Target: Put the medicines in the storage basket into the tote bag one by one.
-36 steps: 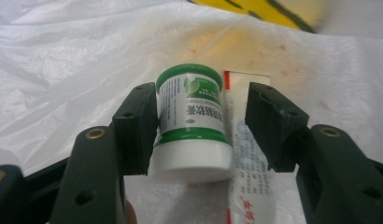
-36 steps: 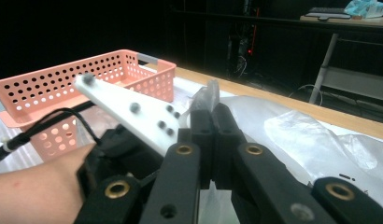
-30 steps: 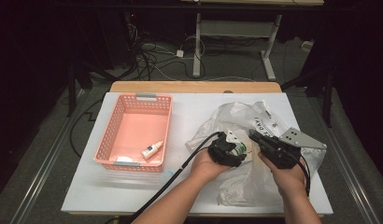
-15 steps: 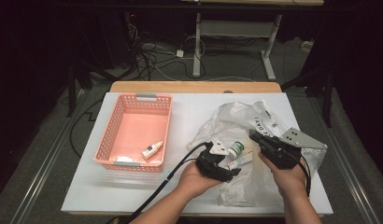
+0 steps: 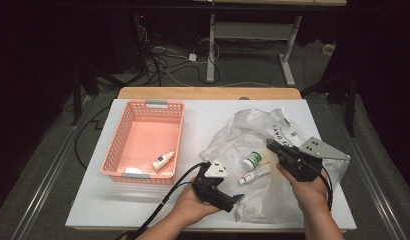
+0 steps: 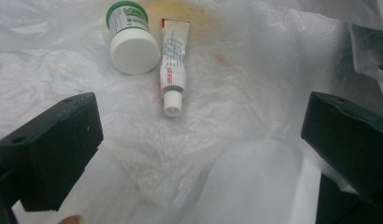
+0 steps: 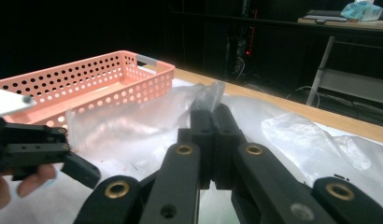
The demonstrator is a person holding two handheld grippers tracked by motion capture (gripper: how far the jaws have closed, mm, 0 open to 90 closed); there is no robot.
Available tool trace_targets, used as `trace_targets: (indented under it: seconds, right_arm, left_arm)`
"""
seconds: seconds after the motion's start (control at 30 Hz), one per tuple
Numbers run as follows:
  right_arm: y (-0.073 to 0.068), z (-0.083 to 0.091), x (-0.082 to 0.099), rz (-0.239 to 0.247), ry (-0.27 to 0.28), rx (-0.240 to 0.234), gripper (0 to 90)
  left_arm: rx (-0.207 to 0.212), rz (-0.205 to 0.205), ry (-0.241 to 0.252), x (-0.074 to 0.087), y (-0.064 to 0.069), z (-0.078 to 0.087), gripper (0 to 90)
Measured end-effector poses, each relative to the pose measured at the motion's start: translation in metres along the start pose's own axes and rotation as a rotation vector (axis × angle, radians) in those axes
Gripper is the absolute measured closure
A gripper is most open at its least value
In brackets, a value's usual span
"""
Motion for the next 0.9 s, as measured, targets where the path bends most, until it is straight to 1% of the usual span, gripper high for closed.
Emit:
trace_targets:
  seconds: [0.17, 0.4, 0.47, 0.6, 0.67, 0.73, 0.8, 0.9]
  right_arm:
    - [0.0, 0.0, 0.0, 0.002, -0.001, 0.001, 90.0]
    - [0.0, 0.001, 0.0, 0.003, 0.0, 0.003, 90.0]
    - [0.0, 0.001, 0.0, 0.005, 0.0, 0.004, 90.0]
    - [0.001, 0.001, 0.0, 0.002, -0.001, 0.005, 90.0]
    - [0.0, 0.001, 0.0, 0.003, -0.002, 0.006, 90.0]
    - [0.0, 0.001, 0.0, 0.003, -0.001, 0.007, 90.0]
    - [0.0, 0.001, 0.0, 0.003, -0.001, 0.006, 90.0]
    - [0.0, 0.0, 0.0, 0.002, -0.002, 0.005, 90.0]
  left_arm:
    - [0.005, 0.006, 0.023, 0.004, 0.003, 0.015, 0.0]
    - [-0.019, 0.0, 0.028, 0.009, 0.001, 0.036, 0.0]
    - [-0.018, 0.006, 0.037, 0.011, 0.001, 0.043, 0.0]
    - [-0.031, 0.004, 0.052, 0.014, -0.002, 0.058, 0.0]
    - [-0.045, 0.01, 0.068, 0.014, -0.006, 0.069, 0.0]
    - [-0.064, 0.024, 0.092, 0.014, -0.012, 0.082, 0.0]
    - [-0.108, 0.034, 0.107, 0.014, -0.022, 0.096, 0.7]
    - [-0.182, 0.059, 0.117, 0.017, -0.042, 0.113, 3.1]
Point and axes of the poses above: each handheld gripper's, and its own axes: z roughly backward along the jaws, x roughly out of its underside, y roughly to its right, the point moved 4 cm from there along -z, roughly forward along the jaws, and after that the axes turned 3 degrees about -x, right-handed, at the moved point
